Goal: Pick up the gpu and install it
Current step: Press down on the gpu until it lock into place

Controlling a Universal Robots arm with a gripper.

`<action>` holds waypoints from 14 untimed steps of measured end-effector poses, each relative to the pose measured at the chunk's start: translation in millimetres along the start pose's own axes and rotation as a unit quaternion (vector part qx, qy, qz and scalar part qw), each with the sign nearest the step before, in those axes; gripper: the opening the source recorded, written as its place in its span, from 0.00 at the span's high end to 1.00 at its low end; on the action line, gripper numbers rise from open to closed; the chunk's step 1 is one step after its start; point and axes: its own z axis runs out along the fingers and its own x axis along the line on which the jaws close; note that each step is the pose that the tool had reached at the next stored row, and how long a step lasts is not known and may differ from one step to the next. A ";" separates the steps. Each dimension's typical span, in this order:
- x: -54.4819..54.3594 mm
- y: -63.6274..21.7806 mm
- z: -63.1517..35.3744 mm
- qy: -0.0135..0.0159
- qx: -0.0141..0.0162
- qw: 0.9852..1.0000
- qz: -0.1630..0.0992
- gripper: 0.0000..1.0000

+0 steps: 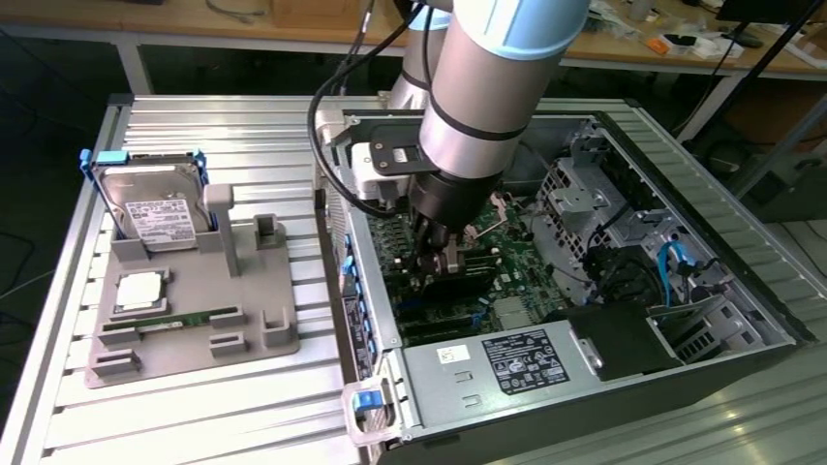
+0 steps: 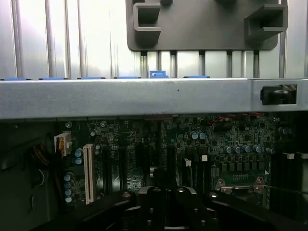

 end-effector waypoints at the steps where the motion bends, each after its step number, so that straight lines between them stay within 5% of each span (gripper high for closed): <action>1: 0.0 0.0 0.1 0.000 0.000 1.000 0.000 0.90; 8: 1.1 0.1 13.8 0.000 0.000 1.000 0.000 0.90; 14: -0.8 0.1 2.1 0.000 0.002 1.000 0.000 0.90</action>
